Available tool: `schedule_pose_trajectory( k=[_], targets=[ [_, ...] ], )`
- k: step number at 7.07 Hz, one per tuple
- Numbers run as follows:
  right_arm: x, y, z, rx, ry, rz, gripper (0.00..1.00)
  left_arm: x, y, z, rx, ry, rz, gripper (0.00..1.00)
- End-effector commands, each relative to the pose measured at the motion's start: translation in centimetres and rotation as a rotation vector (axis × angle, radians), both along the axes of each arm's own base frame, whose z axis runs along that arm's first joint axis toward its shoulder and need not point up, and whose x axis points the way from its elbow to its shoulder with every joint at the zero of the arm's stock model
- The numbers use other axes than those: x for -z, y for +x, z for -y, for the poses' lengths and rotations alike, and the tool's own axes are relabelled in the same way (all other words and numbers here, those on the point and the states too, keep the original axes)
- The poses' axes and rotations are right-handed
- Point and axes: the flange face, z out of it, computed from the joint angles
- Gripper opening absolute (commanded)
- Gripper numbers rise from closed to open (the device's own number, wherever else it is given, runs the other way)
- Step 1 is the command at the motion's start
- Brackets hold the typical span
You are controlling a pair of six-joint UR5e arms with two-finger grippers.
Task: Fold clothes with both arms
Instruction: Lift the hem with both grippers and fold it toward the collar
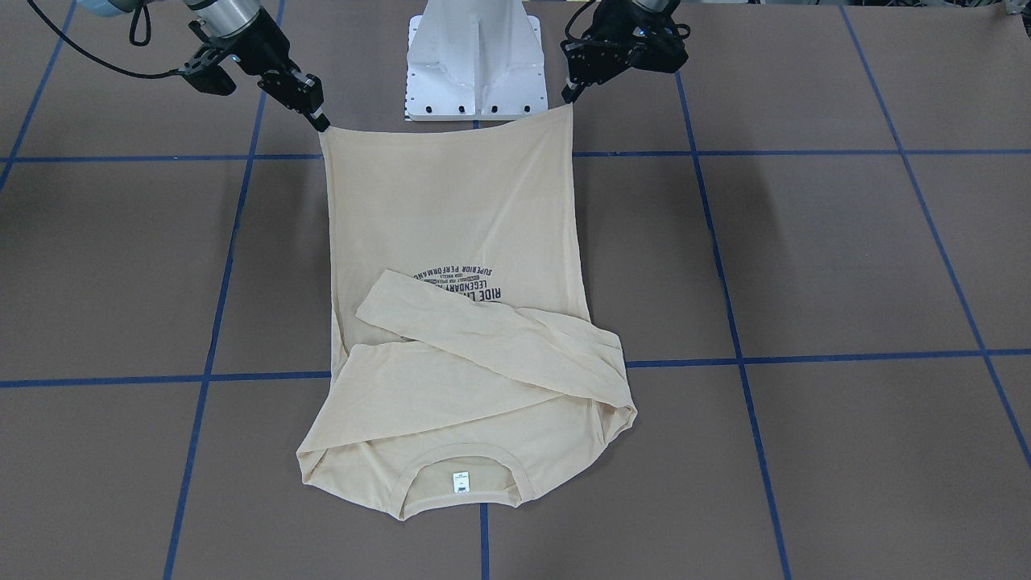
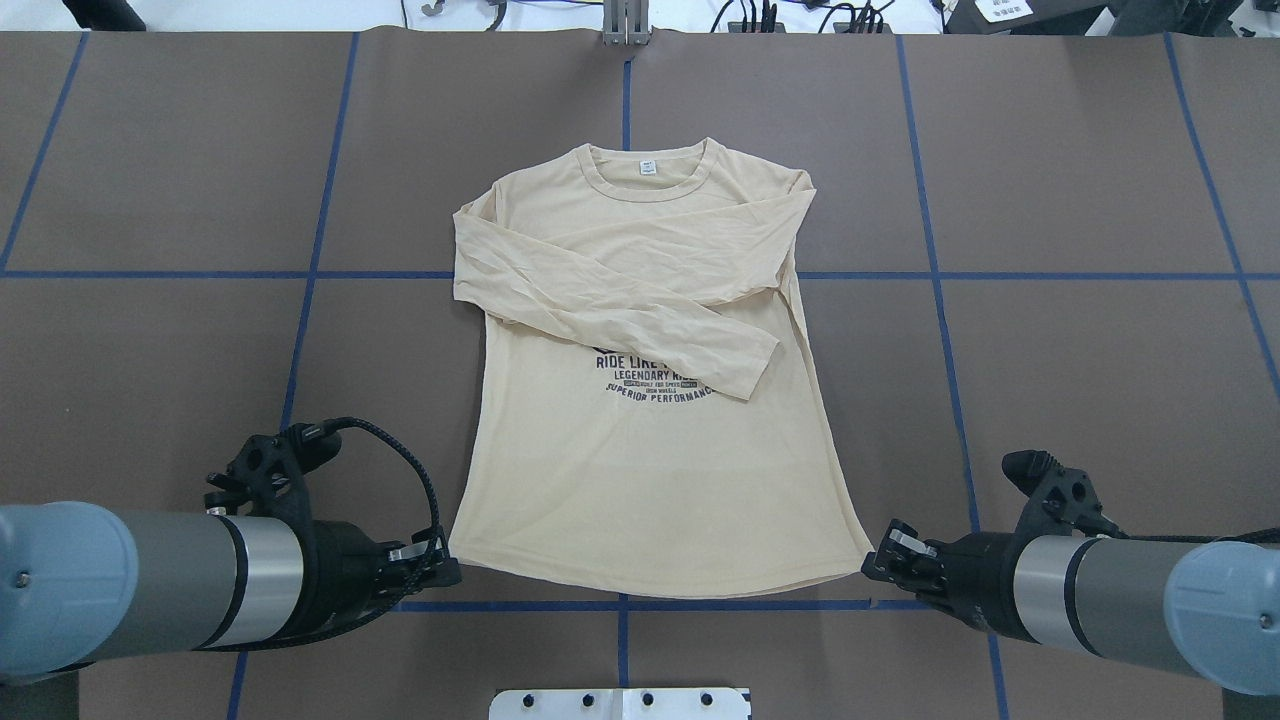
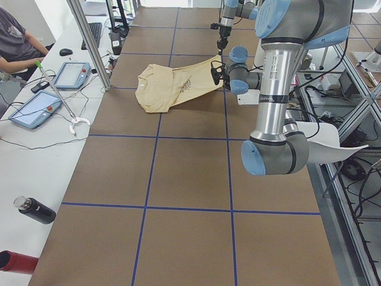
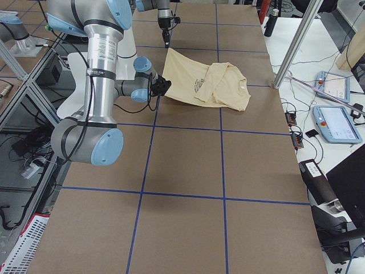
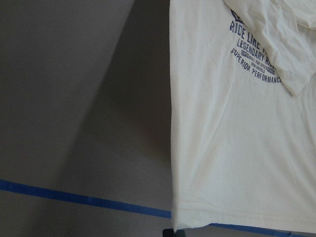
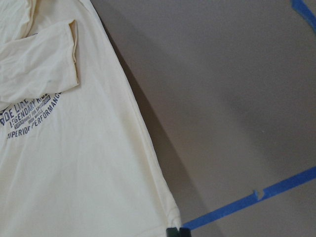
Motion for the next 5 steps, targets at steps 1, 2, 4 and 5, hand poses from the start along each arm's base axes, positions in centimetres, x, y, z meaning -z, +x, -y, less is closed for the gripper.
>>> schedule_pose_trajectory(
  k=[1,2,4,5],
  targets=[
    [0.5,0.0,-1.0,0.012,-0.025,0.015,0.00,0.1,-0.8,-0.4,-0.016,-0.003,-0.006,0.00],
    [1.6,1.7,-0.1,-0.018,-0.021,0.034,0.00,1.8,-1.5,-0.5,-0.046,-0.004,-0.046,0.00],
    [1.0,2.3,7.7,-0.084,-0.074,0.011,0.00,2.4,-0.6,6.4,0.038,0.138,-0.020,0.00],
    [1.3,0.0,14.8,-0.092,-0.043,-0.006,0.00,1.7,1.4,12.5,0.112,0.161,0.031,0.00]
  ],
)
